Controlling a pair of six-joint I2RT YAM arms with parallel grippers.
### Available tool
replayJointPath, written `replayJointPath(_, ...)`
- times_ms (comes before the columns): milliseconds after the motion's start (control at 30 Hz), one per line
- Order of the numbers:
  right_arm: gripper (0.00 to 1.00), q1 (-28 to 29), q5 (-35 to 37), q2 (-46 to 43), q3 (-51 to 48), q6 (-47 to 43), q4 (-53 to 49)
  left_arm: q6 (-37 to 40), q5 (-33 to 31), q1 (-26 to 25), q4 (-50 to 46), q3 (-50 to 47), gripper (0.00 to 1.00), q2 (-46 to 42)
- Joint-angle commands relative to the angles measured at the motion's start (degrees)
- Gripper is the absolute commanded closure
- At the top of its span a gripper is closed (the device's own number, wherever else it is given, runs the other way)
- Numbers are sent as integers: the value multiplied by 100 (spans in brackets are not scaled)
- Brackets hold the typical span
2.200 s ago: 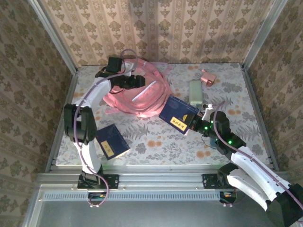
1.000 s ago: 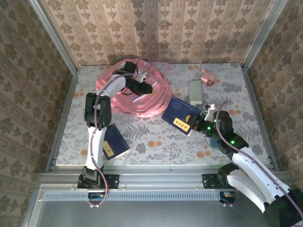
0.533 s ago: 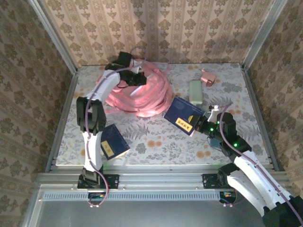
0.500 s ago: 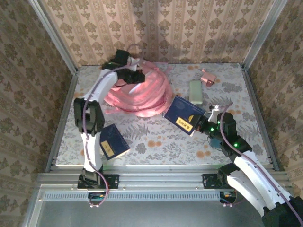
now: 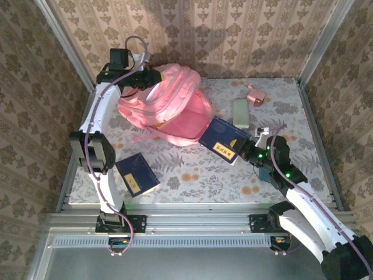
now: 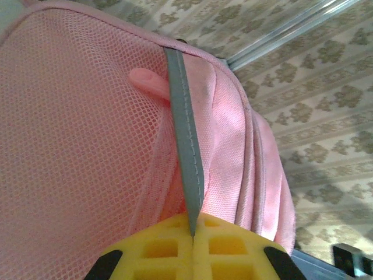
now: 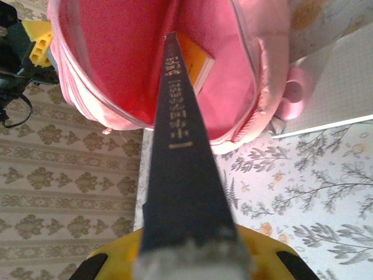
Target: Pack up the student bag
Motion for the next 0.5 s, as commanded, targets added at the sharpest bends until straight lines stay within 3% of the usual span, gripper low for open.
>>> replayJointPath(0,100,-15,-339,257,213,494,875,-477,988,-28,900,154,100,-210)
replayJointPath(333,100,184,-262,2080,958,801,2207,-865,1066,-169,1276,-102,100,-454)
replayJointPath(467,100,366,-12,2789,1451,868,2454,-1357,972,-185,1874,-522,100,-670)
